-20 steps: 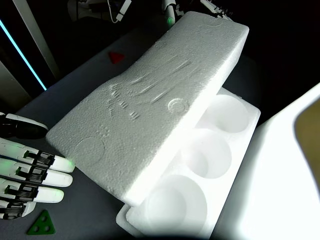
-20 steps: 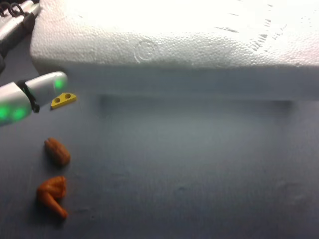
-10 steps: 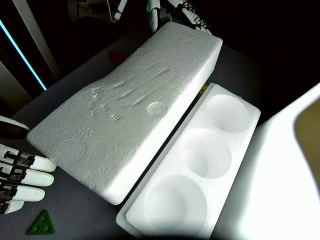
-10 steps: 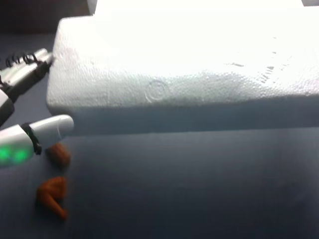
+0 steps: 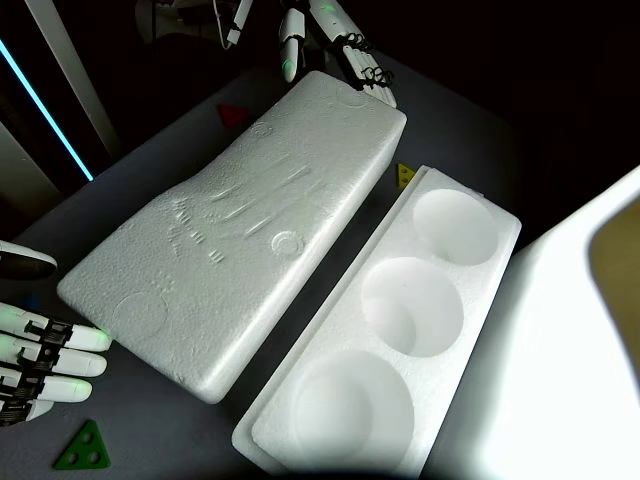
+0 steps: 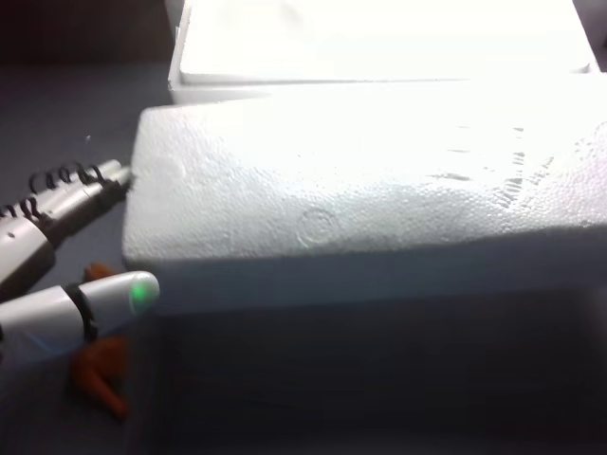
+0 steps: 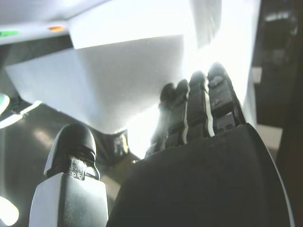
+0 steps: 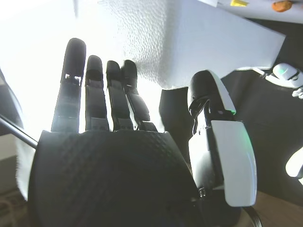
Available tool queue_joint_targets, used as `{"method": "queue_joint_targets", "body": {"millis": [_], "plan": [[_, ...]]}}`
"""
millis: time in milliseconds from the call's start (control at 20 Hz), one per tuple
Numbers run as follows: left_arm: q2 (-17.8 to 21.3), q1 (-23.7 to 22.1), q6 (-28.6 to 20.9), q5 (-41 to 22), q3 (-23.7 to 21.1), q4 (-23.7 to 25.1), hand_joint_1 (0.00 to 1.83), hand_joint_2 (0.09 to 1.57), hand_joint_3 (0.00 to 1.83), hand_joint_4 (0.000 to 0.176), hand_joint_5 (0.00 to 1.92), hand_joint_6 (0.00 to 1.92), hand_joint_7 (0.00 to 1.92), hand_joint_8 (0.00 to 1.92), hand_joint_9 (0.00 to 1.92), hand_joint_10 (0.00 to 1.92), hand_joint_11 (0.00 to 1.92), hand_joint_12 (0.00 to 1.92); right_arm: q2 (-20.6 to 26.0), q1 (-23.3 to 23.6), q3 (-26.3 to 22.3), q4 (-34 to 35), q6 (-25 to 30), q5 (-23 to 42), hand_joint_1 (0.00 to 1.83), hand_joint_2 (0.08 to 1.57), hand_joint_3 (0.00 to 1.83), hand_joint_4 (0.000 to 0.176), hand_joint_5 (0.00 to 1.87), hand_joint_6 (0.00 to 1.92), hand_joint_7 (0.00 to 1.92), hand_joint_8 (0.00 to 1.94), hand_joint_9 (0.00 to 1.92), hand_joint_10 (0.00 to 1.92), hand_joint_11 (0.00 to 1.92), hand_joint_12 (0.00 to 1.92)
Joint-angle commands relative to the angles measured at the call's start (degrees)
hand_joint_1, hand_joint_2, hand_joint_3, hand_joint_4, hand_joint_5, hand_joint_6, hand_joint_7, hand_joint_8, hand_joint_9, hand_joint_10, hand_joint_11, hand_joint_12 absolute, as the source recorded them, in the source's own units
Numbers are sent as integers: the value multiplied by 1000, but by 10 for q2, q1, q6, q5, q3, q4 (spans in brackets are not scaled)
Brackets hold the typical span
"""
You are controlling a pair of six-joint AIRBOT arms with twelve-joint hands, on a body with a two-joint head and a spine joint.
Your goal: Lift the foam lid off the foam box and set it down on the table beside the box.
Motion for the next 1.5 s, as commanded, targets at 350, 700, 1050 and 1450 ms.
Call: {"method": "queue_joint_targets", "body": {"millis": [350, 700, 1050, 1450], "plan": [[-21, -5, -9, -23, 24, 6, 180, 1168, 0, 0, 122, 0, 0, 0, 0, 0, 0, 0, -38, 2, 35, 7, 20, 9, 339, 1259, 0, 0, 82, 232, 143, 2, 0, 517, 0, 1552], [-18, -4, 0, -13, 27, -9, 178, 1122, 0, 0, 0, 0, 0, 0, 0, 0, 0, 0, -38, -4, 37, 26, 17, 1, 320, 1204, 0, 0, 0, 0, 0, 0, 0, 190, 0, 1414], [-9, 3, 3, -31, 25, -24, 182, 1121, 0, 0, 15, 5, 0, 0, 0, 0, 0, 0, -32, -5, 35, 31, 15, 13, 327, 1213, 1, 0, 0, 0, 0, 0, 46, 23, 0, 1428], [18, -33, 20, -92, 20, 0, 153, 1160, 15, 0, 0, 0, 0, 0, 0, 0, 0, 0, -7, 38, 33, -36, -6, 52, 189, 1321, 1, 0, 0, 0, 0, 0, 0, 0, 0, 132]]}}
